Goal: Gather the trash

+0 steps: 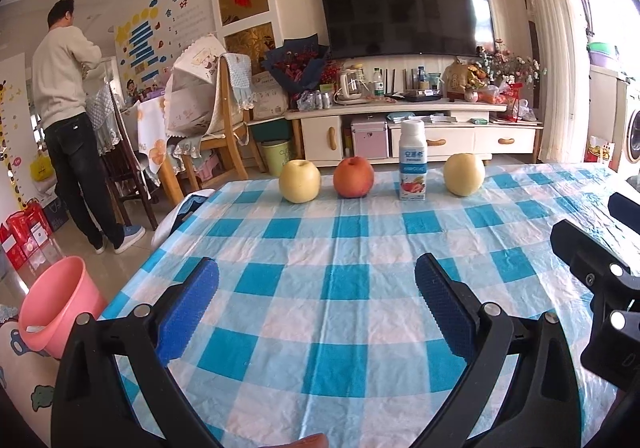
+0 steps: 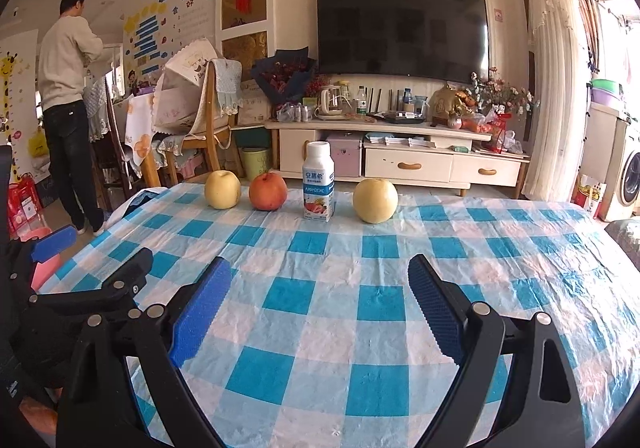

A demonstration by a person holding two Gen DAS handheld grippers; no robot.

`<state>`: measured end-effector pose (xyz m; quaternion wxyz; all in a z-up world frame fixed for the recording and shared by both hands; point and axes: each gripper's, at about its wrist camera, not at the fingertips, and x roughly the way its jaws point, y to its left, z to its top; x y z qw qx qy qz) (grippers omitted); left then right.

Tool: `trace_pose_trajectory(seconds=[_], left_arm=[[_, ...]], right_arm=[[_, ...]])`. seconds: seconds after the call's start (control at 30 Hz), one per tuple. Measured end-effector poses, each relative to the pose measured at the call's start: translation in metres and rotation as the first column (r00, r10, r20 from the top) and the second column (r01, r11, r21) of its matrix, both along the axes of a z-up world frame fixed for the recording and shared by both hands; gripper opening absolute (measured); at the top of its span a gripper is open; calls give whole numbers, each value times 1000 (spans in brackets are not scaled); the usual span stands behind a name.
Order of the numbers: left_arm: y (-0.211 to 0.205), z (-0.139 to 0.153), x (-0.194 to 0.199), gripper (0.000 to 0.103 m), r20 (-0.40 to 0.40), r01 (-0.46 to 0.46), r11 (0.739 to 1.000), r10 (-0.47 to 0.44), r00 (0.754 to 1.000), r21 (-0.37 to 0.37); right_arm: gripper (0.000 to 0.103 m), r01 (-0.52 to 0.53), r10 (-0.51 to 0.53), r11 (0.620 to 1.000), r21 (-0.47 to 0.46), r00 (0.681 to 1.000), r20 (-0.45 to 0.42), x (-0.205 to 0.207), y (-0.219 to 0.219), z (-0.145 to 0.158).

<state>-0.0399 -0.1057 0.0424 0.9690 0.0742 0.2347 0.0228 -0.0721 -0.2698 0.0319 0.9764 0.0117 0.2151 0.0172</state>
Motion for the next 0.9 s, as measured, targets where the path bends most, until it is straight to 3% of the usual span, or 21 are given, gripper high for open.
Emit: trace_pose_trajectory(seconds=[0.37,0.6,0.77,0.9], left_arm=[[-13,-10,7,99,-8,29,999,-29,1000,-17],[-11,-41,37,99,-155,-7,997,-6,988,-82],[-12,-73,65,99,-277,-47,993,16,961,-107],[-18,-95,80,99,-361,-54,990,5,933,-127]], right_arm=[[89,12,-12,1000,14,1000,-4,2,-10,-1],[90,34,-32,999,37,998,-60,15,-19,-12],[92,101,-97,995,13,979,-177,44,-30,-40],[92,169,-157,986,8,930,-334,75,-45,-77]])
